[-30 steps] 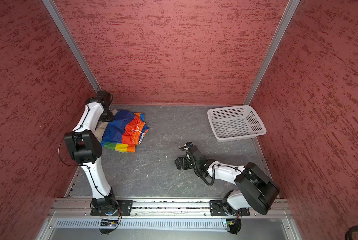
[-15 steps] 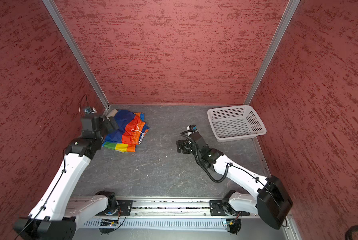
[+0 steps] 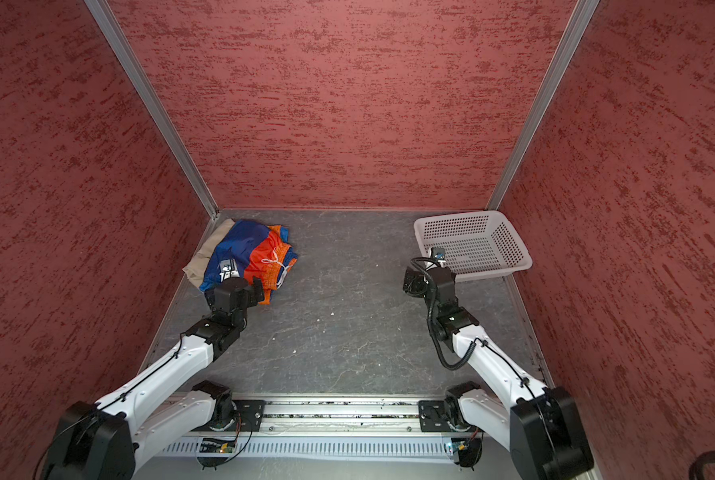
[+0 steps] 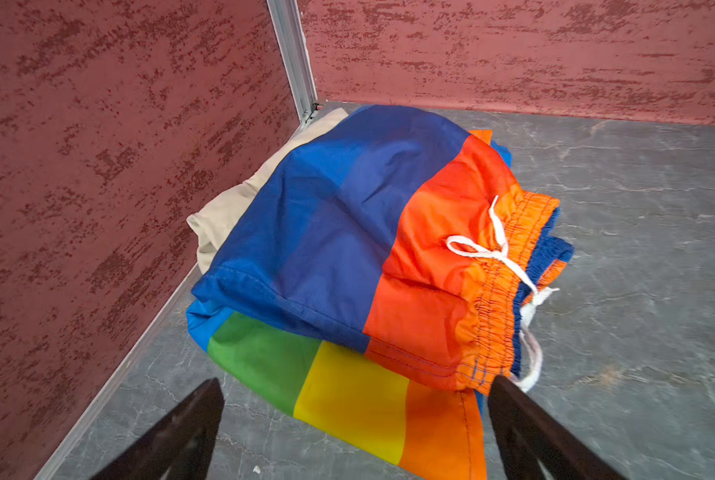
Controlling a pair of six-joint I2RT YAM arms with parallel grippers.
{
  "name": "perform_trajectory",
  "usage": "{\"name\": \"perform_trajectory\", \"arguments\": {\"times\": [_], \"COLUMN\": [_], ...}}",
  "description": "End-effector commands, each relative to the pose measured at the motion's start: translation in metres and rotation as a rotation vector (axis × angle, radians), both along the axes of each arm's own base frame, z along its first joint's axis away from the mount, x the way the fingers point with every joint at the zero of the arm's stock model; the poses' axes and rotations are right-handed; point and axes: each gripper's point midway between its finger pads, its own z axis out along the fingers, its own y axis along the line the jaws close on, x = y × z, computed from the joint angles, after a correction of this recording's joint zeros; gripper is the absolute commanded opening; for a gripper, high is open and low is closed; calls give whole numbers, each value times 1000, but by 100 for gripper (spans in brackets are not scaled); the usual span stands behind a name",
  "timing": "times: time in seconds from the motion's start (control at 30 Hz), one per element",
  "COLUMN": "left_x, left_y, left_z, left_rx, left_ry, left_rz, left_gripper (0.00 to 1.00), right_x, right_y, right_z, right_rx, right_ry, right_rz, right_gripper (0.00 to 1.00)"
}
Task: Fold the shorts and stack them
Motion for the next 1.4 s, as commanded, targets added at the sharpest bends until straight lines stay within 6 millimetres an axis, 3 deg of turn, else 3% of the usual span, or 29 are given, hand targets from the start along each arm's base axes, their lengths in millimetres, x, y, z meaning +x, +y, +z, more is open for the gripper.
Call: {"name": "perform_trajectory", "arguments": {"times": [0.0,0.13,0.3,0.5,0.73,0.97,1.1,1.17,1.27,1.37], "left_x": [8,22,44,69,88,83,80,78,80,87], "left_y": [9,11,24,37,37,24,14,5,-10,0], "left_z": [1,-13,-17,-20,-10,-12,-13,-22,-23,-24], "left_rx": [-9,-45,-66,-96,-117,-116,-120,-127,-108,-135], "left_ry": [-95,-71,-64,-63,-145,-227,-242,-250,-242,-225], "left_rz": [50,18,31,22,-20,-120,-187,-251,-331,-299], "left_gripper": [99,99,100,99,99,99,99,100,99,99], "right_x": [23,44,63,68,64,31,20,26,28,28], "right_y": [-13,-23,-60,-105,-107,-108,-87,-71,-72,-73], "right_z": [3,3,9,-38,-32,-19,-27,-25,-26,-26], "right_rx": [-28,-44,-73,-138,-116,-77,-80,-82,-59,-58], "right_ry": [-72,-80,-137,-68,-153,-305,-345,-353,-343,-339], "right_rz": [-17,-35,-170,-307,-265,-272,-135,-20,0,0], "right_gripper": [99,99,99,99,99,99,99,99,99,99]}}
